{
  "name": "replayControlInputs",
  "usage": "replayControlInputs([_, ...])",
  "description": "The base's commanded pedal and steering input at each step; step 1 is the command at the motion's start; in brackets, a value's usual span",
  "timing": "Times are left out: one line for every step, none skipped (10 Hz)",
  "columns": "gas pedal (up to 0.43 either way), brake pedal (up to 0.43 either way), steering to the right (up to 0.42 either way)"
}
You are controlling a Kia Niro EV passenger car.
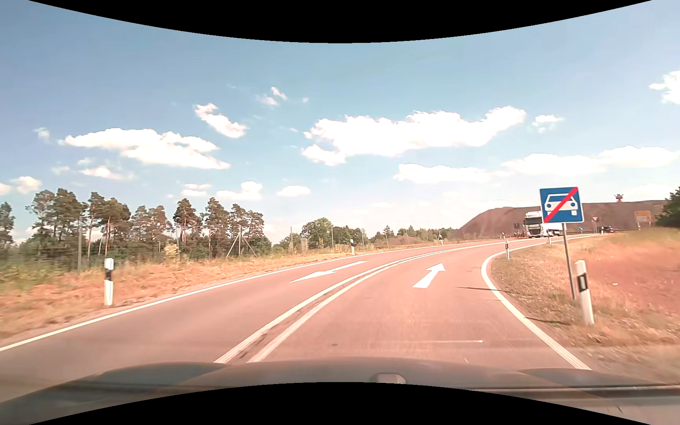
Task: Follow the waypoints while adhering to traffic rules and regulations
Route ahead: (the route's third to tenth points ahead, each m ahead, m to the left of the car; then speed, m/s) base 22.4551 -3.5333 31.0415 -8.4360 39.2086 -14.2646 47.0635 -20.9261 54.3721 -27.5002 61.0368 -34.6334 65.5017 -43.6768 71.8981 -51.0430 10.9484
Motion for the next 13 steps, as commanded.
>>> replayControlInputs([0.087,0.000,0.098])
replayControlInputs([0.087,0.000,0.098])
replayControlInputs([0.087,0.000,0.099])
replayControlInputs([0.067,0.000,0.100])
replayControlInputs([0.067,0.000,0.100])
replayControlInputs([0.067,0.000,0.100])
replayControlInputs([0.067,0.000,0.100])
replayControlInputs([0.067,0.000,0.100])
replayControlInputs([0.067,0.000,0.099])
replayControlInputs([0.067,0.000,0.099])
replayControlInputs([0.067,0.000,0.097])
replayControlInputs([0.067,0.000,0.097])
replayControlInputs([0.079,0.000,0.097])
